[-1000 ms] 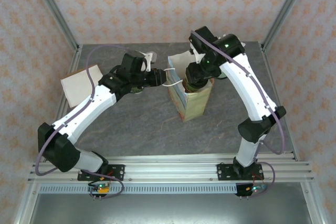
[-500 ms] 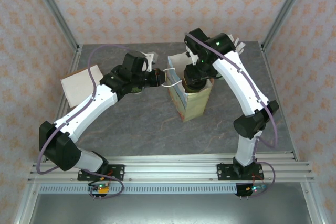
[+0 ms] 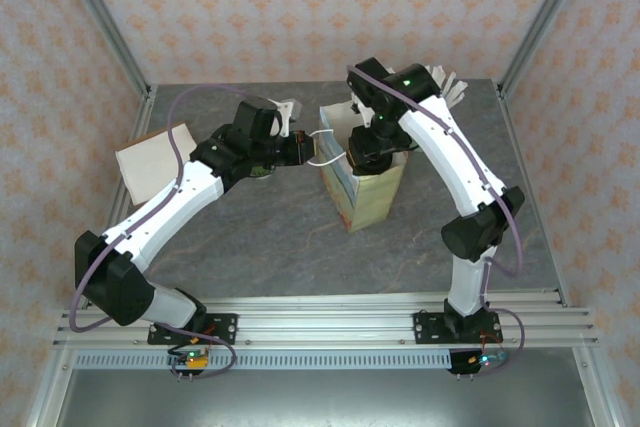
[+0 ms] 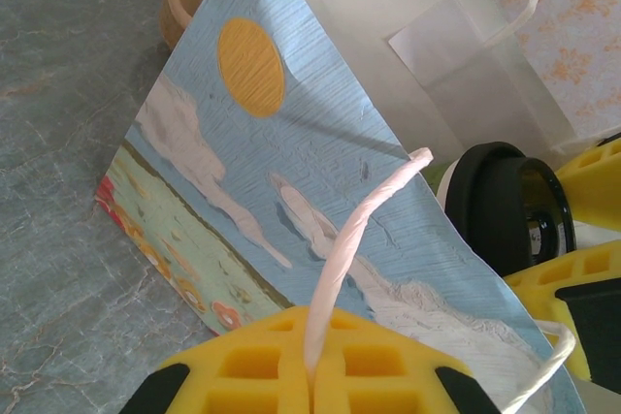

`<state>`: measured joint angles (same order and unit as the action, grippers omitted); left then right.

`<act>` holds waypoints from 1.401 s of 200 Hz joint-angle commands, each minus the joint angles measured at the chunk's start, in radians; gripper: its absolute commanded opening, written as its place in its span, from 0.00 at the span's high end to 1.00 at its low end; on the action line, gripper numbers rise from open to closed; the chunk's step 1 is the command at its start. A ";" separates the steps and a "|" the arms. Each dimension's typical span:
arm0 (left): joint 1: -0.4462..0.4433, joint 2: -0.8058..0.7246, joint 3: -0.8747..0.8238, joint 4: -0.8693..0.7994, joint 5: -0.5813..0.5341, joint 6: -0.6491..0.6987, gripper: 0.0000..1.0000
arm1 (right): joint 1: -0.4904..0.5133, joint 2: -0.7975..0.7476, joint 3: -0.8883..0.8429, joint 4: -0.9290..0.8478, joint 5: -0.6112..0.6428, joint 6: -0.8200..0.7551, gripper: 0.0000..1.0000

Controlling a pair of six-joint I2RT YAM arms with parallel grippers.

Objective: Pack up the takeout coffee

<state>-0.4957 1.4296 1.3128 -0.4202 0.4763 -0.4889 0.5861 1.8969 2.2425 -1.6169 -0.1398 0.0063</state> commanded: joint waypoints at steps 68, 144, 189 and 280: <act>-0.006 -0.026 -0.009 0.035 0.010 0.024 0.98 | -0.005 0.043 -0.012 -0.042 -0.007 -0.026 0.47; -0.006 -0.024 -0.013 0.040 0.012 0.023 0.98 | -0.005 0.060 -0.019 -0.047 0.002 -0.035 0.48; -0.007 -0.027 -0.017 0.037 0.013 0.026 0.98 | -0.005 0.077 -0.013 -0.048 0.009 -0.042 0.48; -0.006 -0.029 -0.018 0.035 0.008 0.023 0.98 | -0.006 0.101 -0.018 -0.047 0.012 -0.058 0.48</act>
<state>-0.4957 1.4292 1.3052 -0.3996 0.4763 -0.4885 0.5861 1.9858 2.2288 -1.6176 -0.1528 -0.0322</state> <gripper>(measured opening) 0.057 0.602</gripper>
